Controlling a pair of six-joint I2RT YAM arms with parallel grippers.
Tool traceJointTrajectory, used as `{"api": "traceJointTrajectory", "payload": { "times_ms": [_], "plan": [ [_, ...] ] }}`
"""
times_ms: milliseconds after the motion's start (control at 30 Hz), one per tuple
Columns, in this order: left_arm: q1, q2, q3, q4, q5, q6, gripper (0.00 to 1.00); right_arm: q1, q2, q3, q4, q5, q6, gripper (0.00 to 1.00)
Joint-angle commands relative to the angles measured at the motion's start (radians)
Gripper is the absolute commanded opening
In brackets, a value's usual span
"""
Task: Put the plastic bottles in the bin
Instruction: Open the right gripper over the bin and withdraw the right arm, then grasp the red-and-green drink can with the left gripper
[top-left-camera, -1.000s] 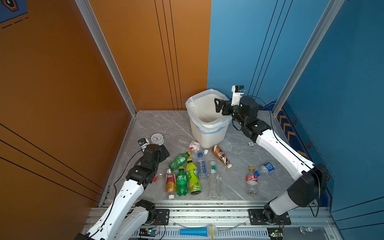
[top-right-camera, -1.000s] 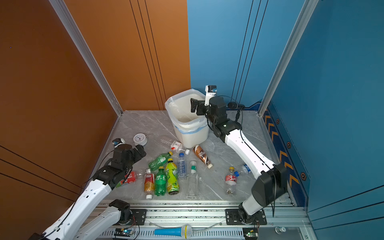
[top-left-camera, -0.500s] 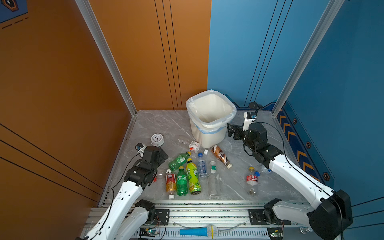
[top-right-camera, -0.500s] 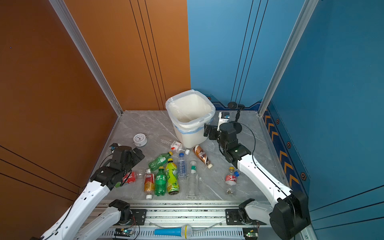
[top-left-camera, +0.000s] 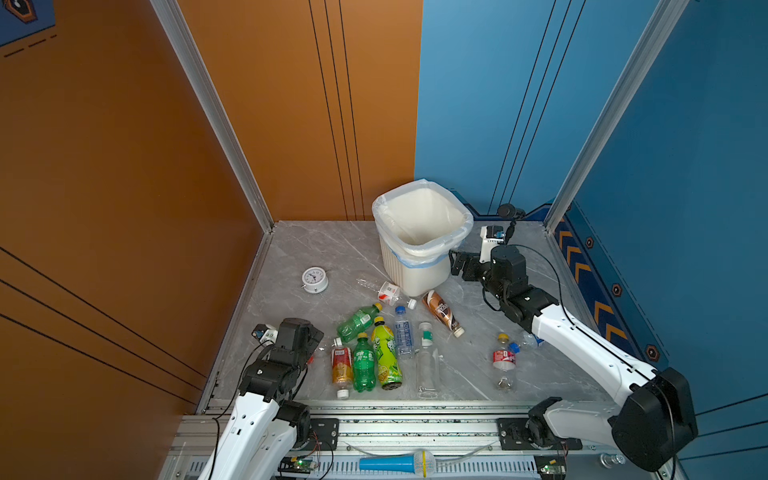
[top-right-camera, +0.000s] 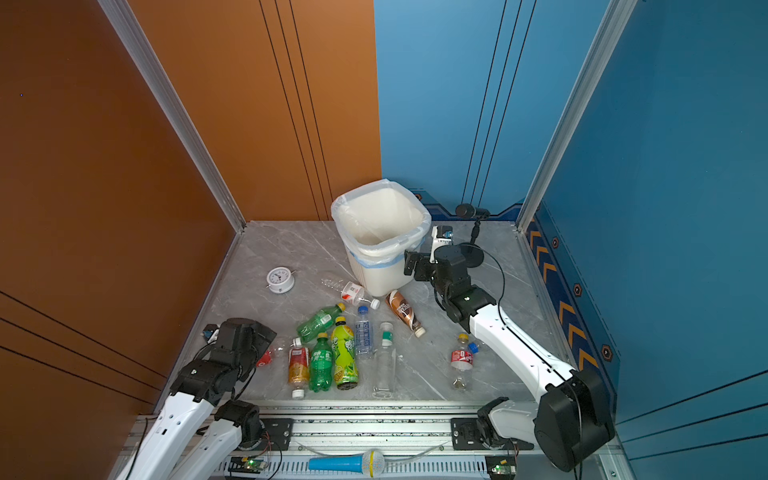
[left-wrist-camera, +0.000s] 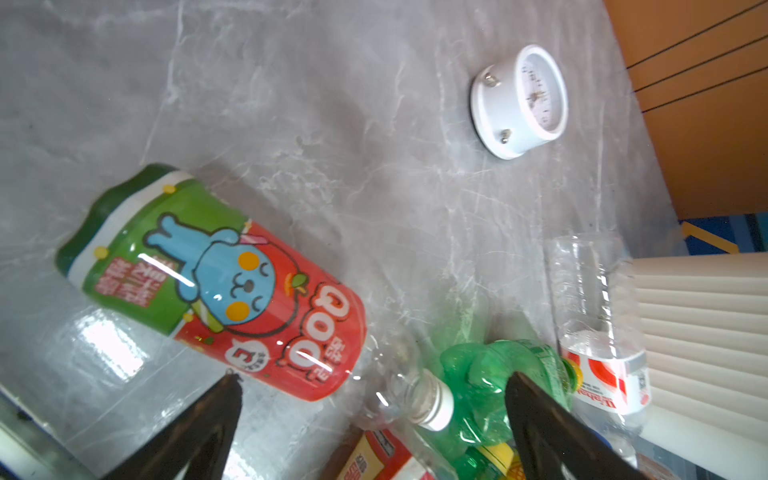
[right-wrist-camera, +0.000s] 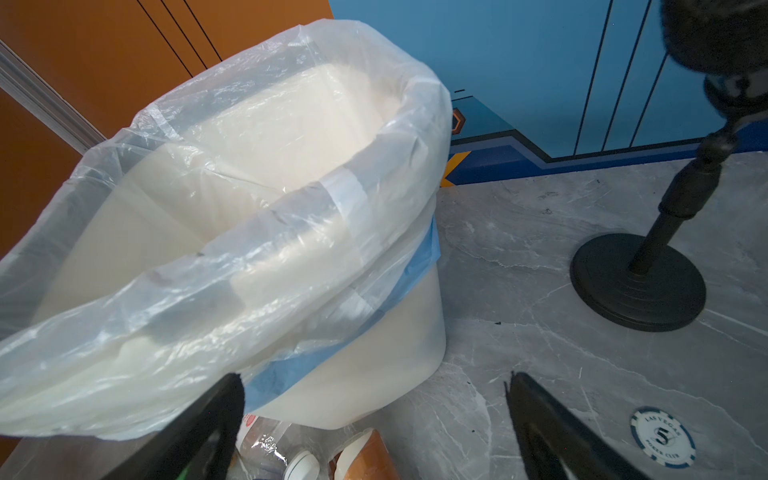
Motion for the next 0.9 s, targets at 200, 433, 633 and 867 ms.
{"api": "traceJointTrajectory", "payload": {
  "times_ms": [200,433,633,867],
  "plan": [
    [0.121,0.056,-0.121,0.137,0.168,-0.040,0.99,-0.007,-0.025,0.005,-0.010,-0.004,0.003,1.00],
    [0.169,0.106,-0.174,0.251,0.179,-0.036,0.99,-0.011,-0.021,-0.003,-0.012,-0.001,0.002,1.00],
    [0.178,0.125,-0.218,0.344,0.152,-0.078,0.94,-0.013,-0.015,0.003,-0.012,0.002,-0.006,1.00],
    [0.180,0.117,-0.245,0.413,0.105,-0.134,0.79,-0.013,-0.003,0.016,-0.012,-0.002,-0.007,1.00]
  ]
}}
